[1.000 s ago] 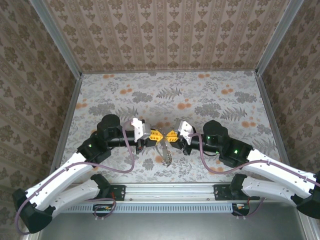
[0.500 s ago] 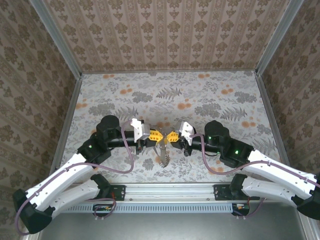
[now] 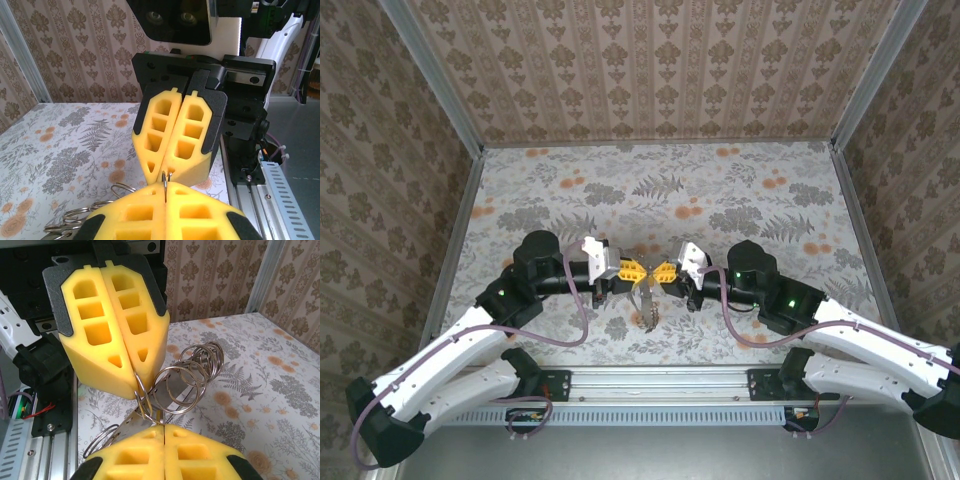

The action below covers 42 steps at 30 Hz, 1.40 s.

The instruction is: Put the keys on the keyring

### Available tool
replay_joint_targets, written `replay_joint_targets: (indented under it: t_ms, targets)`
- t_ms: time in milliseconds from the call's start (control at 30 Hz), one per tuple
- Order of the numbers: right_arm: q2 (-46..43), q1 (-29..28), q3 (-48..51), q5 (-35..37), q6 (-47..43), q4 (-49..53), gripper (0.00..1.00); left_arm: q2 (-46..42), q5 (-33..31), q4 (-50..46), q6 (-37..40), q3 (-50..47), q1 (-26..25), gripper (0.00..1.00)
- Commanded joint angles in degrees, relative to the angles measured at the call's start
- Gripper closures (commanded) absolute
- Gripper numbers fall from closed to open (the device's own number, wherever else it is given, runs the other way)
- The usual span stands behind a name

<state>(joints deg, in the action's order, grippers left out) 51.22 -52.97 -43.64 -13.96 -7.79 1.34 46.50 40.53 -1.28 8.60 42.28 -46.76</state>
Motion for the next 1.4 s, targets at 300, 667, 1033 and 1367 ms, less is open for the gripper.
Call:
replay_joint_targets:
  t_ms: [300, 667, 1033, 1367]
  targets:
    - [-7.4, 0.0, 0.3, 2.9, 1.3, 0.9, 0.68, -1.8, 2.4, 1.1, 0.8, 0.7, 0.7, 1.0]
    - [-3.8, -0.4, 0.4, -8.6, 2.0, -4.9, 0.7, -2.4, 6.5, 1.6, -0.9, 1.1, 0.9, 1.0]
    - [-1.7, -0.5, 0.1, -9.2, 1.6, -5.8, 0.7, -2.0, 8.4, 3.8, -1.9, 1.1, 0.9, 1.0]
    - [-1.2, -0.5, 0.0, -8.6, 0.3, -6.0, 0.88, -1.4, 8.7, 4.4, -2.2, 1.3, 0.9, 1.0]
